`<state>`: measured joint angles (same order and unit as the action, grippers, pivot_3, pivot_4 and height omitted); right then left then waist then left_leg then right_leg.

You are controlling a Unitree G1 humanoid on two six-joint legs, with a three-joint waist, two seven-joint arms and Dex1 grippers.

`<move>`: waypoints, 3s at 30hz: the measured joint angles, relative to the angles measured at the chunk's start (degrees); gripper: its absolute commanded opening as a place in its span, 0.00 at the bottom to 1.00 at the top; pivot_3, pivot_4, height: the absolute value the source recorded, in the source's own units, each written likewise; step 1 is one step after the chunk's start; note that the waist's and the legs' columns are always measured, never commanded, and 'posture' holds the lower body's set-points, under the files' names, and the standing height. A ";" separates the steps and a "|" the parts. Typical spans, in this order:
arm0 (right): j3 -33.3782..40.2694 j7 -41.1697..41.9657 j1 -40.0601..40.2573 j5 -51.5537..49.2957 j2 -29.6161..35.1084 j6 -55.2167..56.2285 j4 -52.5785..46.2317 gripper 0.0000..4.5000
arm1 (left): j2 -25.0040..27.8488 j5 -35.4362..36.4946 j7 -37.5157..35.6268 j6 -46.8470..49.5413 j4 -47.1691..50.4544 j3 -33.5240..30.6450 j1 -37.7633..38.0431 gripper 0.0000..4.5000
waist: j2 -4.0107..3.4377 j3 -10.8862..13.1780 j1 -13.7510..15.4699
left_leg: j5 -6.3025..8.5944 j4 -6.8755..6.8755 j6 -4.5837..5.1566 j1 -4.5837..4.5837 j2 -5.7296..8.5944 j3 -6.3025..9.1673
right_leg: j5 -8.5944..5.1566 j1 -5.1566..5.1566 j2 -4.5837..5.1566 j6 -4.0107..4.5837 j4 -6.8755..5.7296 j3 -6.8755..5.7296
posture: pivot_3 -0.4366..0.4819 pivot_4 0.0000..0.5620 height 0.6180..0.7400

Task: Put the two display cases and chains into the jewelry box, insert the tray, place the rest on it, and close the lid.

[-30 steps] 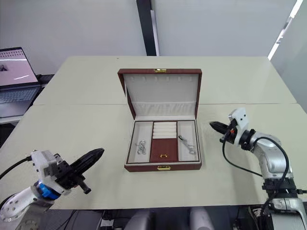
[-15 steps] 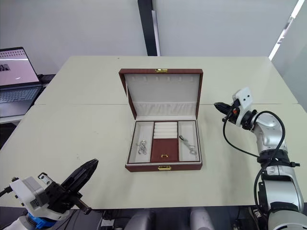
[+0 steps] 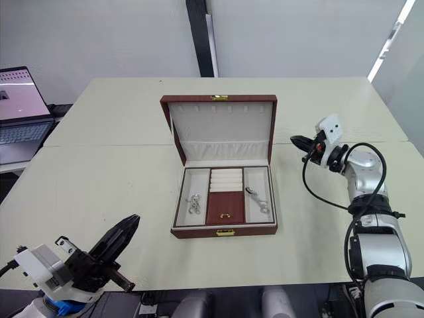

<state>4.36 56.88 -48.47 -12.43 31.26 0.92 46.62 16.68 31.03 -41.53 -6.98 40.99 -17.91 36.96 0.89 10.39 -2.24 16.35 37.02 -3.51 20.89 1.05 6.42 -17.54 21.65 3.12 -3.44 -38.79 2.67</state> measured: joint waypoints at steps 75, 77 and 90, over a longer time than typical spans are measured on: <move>8.23 10.35 31.97 -6.91 12.30 -13.83 -25.48 1.00 | 24.97 1.96 -3.85 22.01 -41.89 -4.33 -32.93 0.95 | -0.04 0.02 -0.33 | -0.01 0.00 -0.01 -0.04 -0.07 -0.01 | 0.00 0.05 -0.08 0.02 -0.14 -0.06 | 0.48 0.27 1.00; 8.55 10.42 32.21 -6.83 13.23 -13.30 -24.59 1.00 | 25.63 1.22 -5.79 21.84 -44.77 -4.12 -34.17 1.00 | -0.05 0.02 -0.38 | -0.01 -0.01 -0.01 -0.04 -0.06 -0.01 | 0.00 0.06 -0.06 0.02 -0.14 -0.06 | 0.48 0.27 1.00; 8.93 10.47 31.91 -6.66 15.21 -10.19 -21.41 1.00 | 29.77 -5.64 -9.96 18.96 -52.53 -4.65 -35.54 1.00 | -0.05 0.02 -0.42 | -0.01 0.00 -0.01 -0.04 -0.10 0.01 | 0.00 0.07 -0.04 0.02 -0.15 -0.08 | 0.48 0.27 1.00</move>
<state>13.28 67.35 -16.56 -19.08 46.47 -9.27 25.21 46.45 25.39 -51.49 11.98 -11.53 -22.56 1.43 0.85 10.41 -2.66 16.34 37.02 -3.52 20.85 0.95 6.43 -17.54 21.72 3.08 -3.42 -38.94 2.60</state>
